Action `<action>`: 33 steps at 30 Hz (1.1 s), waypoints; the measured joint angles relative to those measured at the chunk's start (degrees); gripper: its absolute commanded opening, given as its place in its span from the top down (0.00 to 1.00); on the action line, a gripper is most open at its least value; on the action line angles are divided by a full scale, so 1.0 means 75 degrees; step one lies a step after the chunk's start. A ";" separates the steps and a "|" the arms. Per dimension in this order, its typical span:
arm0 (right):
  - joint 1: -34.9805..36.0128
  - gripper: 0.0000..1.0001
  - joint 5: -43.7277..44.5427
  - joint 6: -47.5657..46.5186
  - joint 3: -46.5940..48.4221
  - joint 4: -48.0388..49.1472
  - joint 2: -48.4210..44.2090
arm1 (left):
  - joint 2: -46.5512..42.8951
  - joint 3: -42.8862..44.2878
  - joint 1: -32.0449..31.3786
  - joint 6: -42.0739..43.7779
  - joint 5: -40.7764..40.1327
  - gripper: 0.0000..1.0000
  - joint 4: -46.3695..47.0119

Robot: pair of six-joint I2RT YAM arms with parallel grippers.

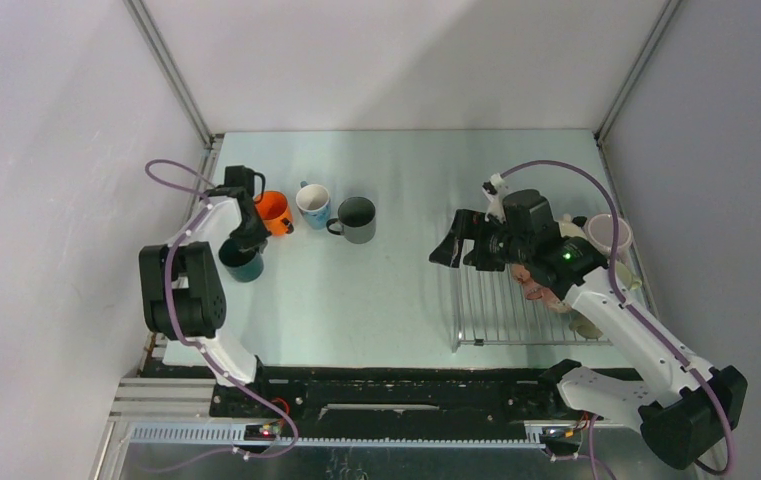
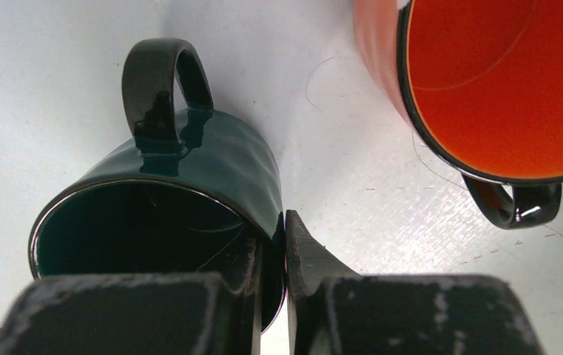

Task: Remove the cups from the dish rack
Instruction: Place the cup at the center of the board.

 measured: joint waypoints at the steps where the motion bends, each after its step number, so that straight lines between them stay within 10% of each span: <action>1: 0.0006 0.00 0.0000 -0.0017 0.0000 -0.0029 0.0000 | 0.0044 0.0017 0.0029 0.0017 0.0000 1.00 -0.0003; 9: 0.0076 0.00 0.0026 -0.0050 0.0000 -0.0175 0.0064 | 0.0286 0.0219 0.0061 0.0143 0.0023 0.94 0.0000; 33: 0.0219 0.00 0.0294 -0.0102 0.0000 -0.0268 0.0131 | 0.0256 0.0565 0.0050 0.0350 0.0020 0.29 -0.0061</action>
